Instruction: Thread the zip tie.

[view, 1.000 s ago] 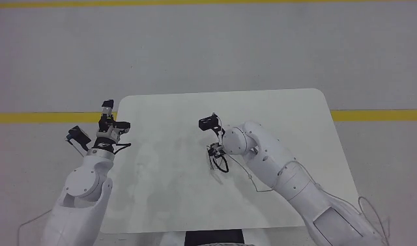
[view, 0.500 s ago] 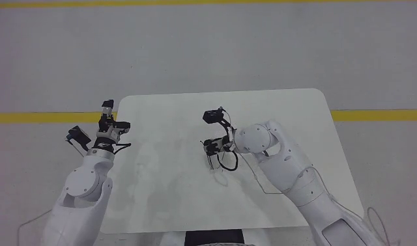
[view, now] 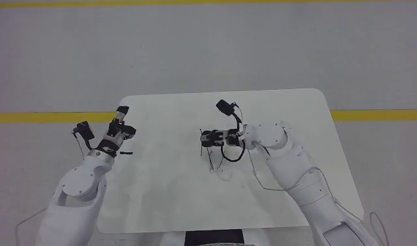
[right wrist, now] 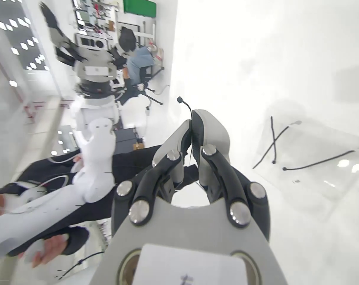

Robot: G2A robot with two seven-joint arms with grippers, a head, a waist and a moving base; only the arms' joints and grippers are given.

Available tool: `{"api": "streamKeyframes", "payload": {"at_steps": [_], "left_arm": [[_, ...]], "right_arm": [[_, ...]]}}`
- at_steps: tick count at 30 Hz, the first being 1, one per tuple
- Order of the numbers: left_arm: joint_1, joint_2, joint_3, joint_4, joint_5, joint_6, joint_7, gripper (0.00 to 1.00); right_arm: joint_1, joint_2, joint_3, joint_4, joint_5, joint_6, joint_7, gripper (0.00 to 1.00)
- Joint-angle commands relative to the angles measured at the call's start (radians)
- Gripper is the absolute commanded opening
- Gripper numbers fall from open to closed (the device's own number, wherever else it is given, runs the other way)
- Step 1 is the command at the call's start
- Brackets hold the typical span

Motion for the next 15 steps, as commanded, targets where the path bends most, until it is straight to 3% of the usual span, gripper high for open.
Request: {"api": "streamKeyframes", "payload": {"at_steps": [1, 4, 10, 15], "left_arm": [[-0.001, 0.005, -0.010, 0.012, 0.035, -0.014, -0.060, 1.00], [-0.003, 0.010, -0.018, 0.018, 0.016, -0.045, -0.148, 1.00], [-0.003, 0.010, -0.018, 0.018, 0.016, -0.045, -0.148, 1.00], [-0.005, 0.009, -0.009, 0.018, 0.024, -0.044, -0.144, 1.00]], "right_arm": [[0.001, -0.002, 0.012, 0.023, 0.089, 0.008, -0.002, 0.00], [0.001, -0.006, 0.022, 0.049, 0.194, -0.013, 0.006, 0.00], [0.001, -0.006, 0.022, 0.049, 0.194, -0.013, 0.006, 0.00], [-0.009, -0.012, 0.014, 0.046, 0.271, 0.001, -0.049, 0.00]]}}
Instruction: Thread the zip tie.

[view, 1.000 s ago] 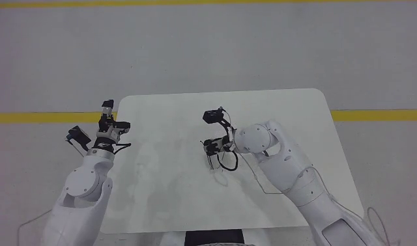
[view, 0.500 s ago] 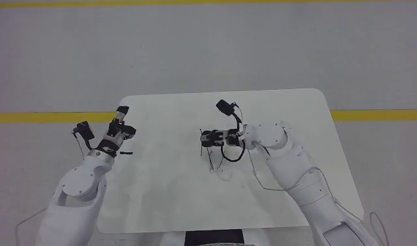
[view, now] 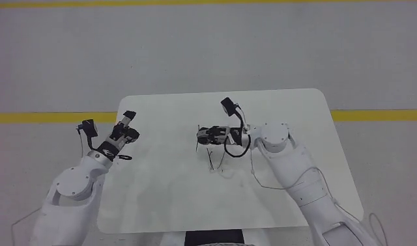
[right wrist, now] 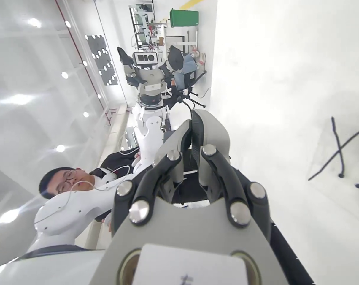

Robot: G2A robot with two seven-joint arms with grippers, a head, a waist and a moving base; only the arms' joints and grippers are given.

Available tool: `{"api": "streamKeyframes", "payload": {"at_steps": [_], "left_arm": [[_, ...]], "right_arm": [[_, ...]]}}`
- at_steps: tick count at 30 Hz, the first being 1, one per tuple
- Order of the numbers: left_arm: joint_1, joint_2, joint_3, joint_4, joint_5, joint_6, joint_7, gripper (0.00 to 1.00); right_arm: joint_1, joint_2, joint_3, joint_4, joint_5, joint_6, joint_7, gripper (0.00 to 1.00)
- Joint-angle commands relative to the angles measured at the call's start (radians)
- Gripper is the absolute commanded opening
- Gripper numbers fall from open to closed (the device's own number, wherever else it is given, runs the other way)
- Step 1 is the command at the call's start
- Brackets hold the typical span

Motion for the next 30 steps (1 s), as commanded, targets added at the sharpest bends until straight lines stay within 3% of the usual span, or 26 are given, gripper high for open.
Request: {"api": "streamKeyframes", "payload": {"at_steps": [1, 11, 21, 23, 26, 30], "left_arm": [[-0.001, -0.001, 0.017, -0.001, 0.012, -0.004, -0.004, 1.00], [0.025, 0.001, 0.051, -0.022, 0.074, -0.058, -0.018, 1.00], [0.027, 0.000, 0.050, -0.021, 0.071, -0.061, -0.015, 1.00], [0.021, -0.001, 0.063, -0.016, 0.043, -0.042, -0.026, 1.00], [0.013, -0.003, 0.067, -0.012, -0.065, 0.018, -0.075, 1.00], [0.019, -0.001, 0.067, -0.022, -0.103, 0.063, -0.096, 1.00]], "right_arm": [[0.005, -0.003, -0.004, 0.002, 0.040, 0.014, -0.022, 0.00], [0.042, -0.021, 0.000, 0.087, 0.295, 0.062, -0.068, 0.00], [0.033, -0.019, -0.008, 0.070, 0.260, 0.051, -0.111, 0.00], [0.027, -0.017, -0.012, 0.051, 0.226, 0.025, -0.144, 0.00], [0.019, -0.011, -0.018, 0.012, 0.149, -0.045, -0.177, 0.00], [0.005, -0.004, -0.021, -0.035, 0.052, -0.098, -0.245, 0.00]]}}
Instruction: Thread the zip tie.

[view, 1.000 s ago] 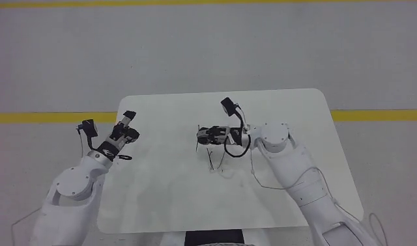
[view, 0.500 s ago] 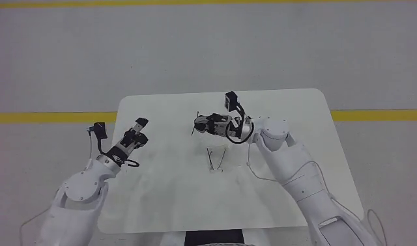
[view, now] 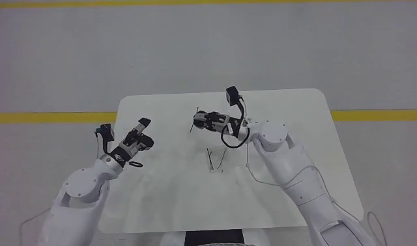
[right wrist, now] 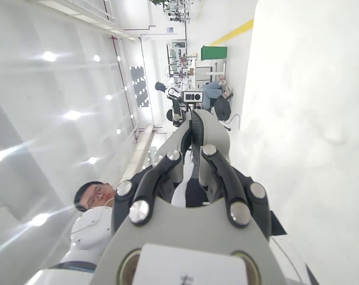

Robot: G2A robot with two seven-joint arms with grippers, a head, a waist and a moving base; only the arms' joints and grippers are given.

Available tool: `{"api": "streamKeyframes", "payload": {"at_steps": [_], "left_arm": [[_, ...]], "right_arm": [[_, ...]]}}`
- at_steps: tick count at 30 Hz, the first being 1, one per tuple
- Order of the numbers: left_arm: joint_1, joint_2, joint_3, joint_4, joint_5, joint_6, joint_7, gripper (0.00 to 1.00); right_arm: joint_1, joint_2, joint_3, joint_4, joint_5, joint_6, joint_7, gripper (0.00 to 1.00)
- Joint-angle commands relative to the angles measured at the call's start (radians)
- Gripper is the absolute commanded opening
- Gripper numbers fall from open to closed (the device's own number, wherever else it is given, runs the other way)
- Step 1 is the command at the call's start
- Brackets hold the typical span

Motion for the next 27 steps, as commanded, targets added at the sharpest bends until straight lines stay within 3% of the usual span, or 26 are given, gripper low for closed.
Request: {"api": "streamKeyframes", "payload": {"at_steps": [1, 6, 14, 17, 22, 25, 27], "left_arm": [[0.005, -0.001, 0.004, -0.005, -0.034, 0.021, -0.008, 1.00], [0.010, -0.001, 0.006, -0.016, -0.077, 0.037, -0.026, 1.00], [0.010, -0.001, 0.006, -0.016, -0.077, 0.037, -0.026, 1.00], [0.007, -0.002, 0.014, -0.013, -0.096, 0.048, -0.024, 1.00], [-0.002, -0.002, 0.020, -0.004, -0.263, 0.158, -0.125, 1.00], [-0.009, 0.001, 0.011, 0.005, -0.337, 0.242, -0.176, 1.00], [-0.013, 0.000, 0.011, 0.017, -0.430, 0.325, -0.198, 1.00]], "right_arm": [[-0.008, 0.004, -0.002, -0.026, -0.074, -0.017, -0.053, 0.00], [-0.044, 0.011, -0.016, -0.110, -0.222, -0.063, -0.164, 0.00], [-0.044, 0.011, -0.016, -0.110, -0.222, -0.063, -0.164, 0.00], [-0.058, 0.012, -0.020, -0.127, -0.233, -0.102, -0.186, 0.00], [-0.065, 0.015, -0.025, -0.138, -0.278, -0.189, -0.212, 0.00], [-0.067, 0.018, -0.027, -0.140, -0.320, -0.247, -0.232, 0.00], [-0.069, 0.020, -0.027, -0.141, -0.354, -0.283, -0.252, 0.00]]}}
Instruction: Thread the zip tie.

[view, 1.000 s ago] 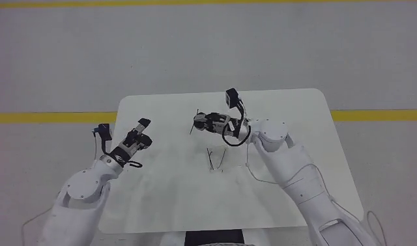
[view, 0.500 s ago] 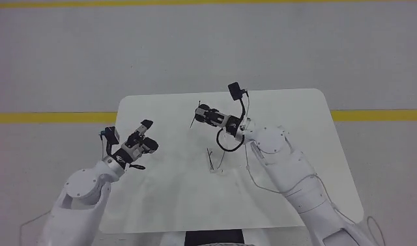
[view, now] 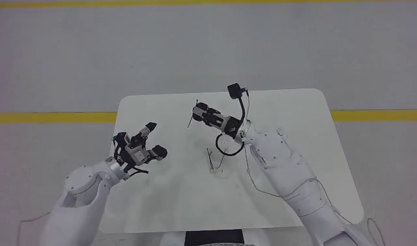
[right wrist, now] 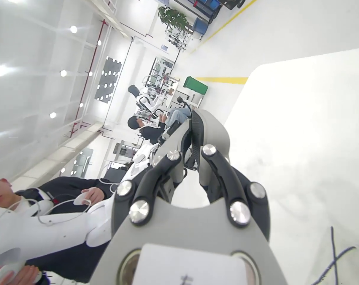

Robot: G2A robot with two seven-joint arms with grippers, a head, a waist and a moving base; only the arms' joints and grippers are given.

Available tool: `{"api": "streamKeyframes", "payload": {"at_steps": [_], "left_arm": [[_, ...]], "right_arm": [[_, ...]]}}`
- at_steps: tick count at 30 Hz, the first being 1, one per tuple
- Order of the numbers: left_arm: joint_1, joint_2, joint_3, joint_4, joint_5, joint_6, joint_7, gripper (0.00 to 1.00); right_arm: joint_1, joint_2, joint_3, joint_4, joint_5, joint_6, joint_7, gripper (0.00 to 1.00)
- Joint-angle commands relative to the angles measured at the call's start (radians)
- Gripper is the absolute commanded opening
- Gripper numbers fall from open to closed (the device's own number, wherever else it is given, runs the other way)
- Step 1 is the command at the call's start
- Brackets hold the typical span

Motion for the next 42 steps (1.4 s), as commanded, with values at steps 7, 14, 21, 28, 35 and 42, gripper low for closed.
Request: {"api": "streamKeyframes", "payload": {"at_steps": [7, 14, 21, 28, 35, 42], "left_arm": [[-0.016, 0.004, -0.006, 0.007, -0.093, 0.091, -0.033, 1.00], [-0.020, -0.001, 0.027, 0.041, -0.230, 0.092, -0.031, 1.00], [-0.049, 0.043, 0.180, 0.133, -0.655, 0.092, 0.086, 1.00], [-0.061, 0.052, 0.192, 0.128, -0.667, 0.092, 0.104, 1.00], [-0.070, 0.050, 0.206, 0.120, -0.658, 0.090, 0.120, 1.00], [-0.072, 0.049, 0.214, 0.125, -0.661, 0.092, 0.112, 1.00]], "right_arm": [[0.000, 0.004, -0.002, -0.005, -0.086, -0.027, -0.027, 0.00], [-0.013, 0.004, -0.010, -0.010, -0.084, -0.056, -0.058, 0.00], [-0.006, 0.000, -0.019, 0.012, -0.014, -0.072, -0.061, 0.00], [-0.004, 0.000, -0.019, 0.015, -0.014, -0.069, -0.061, 0.00], [-0.014, -0.004, -0.020, -0.006, 0.088, -0.011, -0.047, 0.00], [0.000, -0.010, -0.008, 0.023, 0.313, -0.033, 0.021, 0.00]]}}
